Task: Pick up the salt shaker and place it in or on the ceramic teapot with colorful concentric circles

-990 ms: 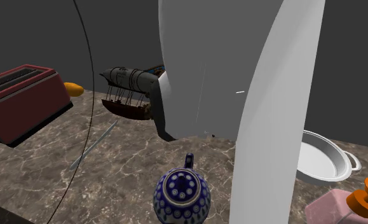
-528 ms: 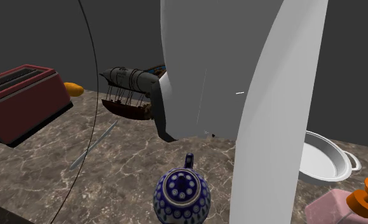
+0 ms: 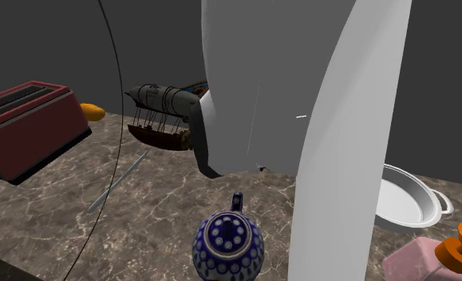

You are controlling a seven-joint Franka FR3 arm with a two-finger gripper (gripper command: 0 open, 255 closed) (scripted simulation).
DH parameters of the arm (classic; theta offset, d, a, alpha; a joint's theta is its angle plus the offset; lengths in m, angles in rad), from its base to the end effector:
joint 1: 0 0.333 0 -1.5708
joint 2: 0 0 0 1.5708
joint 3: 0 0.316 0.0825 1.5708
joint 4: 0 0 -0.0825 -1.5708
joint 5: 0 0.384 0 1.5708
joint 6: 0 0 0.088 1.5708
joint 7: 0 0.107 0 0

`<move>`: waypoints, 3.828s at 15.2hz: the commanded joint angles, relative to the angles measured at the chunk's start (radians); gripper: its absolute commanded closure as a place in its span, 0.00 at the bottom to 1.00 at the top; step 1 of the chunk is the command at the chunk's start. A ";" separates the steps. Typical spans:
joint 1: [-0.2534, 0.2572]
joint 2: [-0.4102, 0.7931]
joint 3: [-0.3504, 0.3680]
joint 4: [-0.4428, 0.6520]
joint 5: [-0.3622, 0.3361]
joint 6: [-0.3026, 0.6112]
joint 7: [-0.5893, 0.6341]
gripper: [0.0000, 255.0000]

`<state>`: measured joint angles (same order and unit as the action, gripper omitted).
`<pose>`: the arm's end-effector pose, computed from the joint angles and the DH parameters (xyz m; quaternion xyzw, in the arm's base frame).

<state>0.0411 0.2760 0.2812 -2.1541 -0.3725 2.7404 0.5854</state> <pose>0.5598 0.1977 0.3081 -0.9846 -0.0168 -0.1734 0.0149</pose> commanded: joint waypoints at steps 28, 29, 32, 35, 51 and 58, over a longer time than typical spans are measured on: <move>-0.047 -0.206 0.070 0.112 0.209 -0.298 -0.171 1.00; -0.047 -0.211 0.070 0.120 0.214 -0.311 -0.176 1.00; -0.048 -0.226 0.071 0.144 0.227 -0.348 -0.187 1.00; -0.048 -0.239 0.072 0.170 0.239 -0.386 -0.197 1.00; -0.031 -0.561 0.051 -0.052 0.384 -0.464 -0.280 1.00; 0.032 -0.858 0.014 -0.306 0.470 -0.503 -0.317 1.00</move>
<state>0.0630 -0.5364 0.3016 -2.4146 0.0860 2.2377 0.2747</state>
